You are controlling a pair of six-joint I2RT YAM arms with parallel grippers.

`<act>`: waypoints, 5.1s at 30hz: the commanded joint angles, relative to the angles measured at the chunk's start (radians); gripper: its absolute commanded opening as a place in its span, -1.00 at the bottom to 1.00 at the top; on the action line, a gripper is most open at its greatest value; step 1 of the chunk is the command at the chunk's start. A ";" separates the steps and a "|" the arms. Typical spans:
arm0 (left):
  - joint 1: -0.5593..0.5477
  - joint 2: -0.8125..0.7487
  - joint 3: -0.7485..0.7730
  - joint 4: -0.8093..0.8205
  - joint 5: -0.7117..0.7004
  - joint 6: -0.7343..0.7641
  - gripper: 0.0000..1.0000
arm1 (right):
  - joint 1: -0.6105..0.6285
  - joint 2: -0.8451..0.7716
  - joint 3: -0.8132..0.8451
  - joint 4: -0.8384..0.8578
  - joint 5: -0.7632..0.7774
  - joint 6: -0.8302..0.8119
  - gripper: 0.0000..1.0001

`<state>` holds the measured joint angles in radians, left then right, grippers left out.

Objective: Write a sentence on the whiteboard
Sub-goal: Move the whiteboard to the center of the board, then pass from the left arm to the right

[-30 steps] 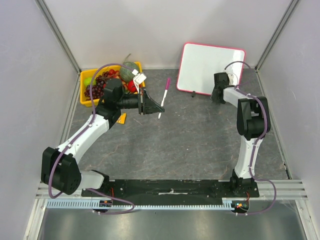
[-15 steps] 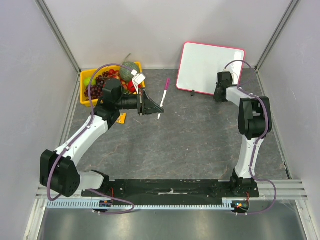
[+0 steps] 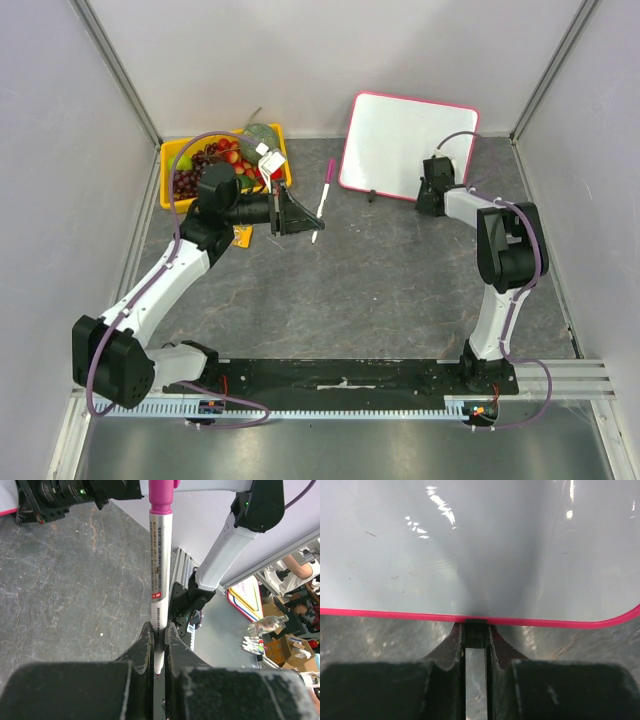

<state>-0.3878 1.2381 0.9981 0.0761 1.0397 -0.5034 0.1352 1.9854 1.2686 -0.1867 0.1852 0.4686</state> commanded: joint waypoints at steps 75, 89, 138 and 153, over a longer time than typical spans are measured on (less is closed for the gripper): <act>-0.006 -0.143 -0.112 -0.030 -0.055 -0.009 -0.96 | 0.735 -0.984 -0.556 -0.401 -0.226 0.210 0.89; -0.006 -0.123 0.051 -0.433 0.012 0.253 -0.96 | 0.414 -0.929 -0.339 0.047 -0.878 0.019 0.77; -0.046 -0.055 0.137 -0.631 0.218 0.476 -0.96 | 0.514 -0.622 -0.190 0.420 -1.261 0.213 -0.37; -0.046 -0.101 0.100 -0.576 0.106 0.433 0.03 | 0.514 -0.671 -0.201 0.325 -1.144 0.142 -1.00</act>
<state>-0.4335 1.1843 1.1027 -0.5659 1.2034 -0.0620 0.6498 1.3582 1.0668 0.1802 -1.0203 0.6479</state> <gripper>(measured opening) 0.367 0.120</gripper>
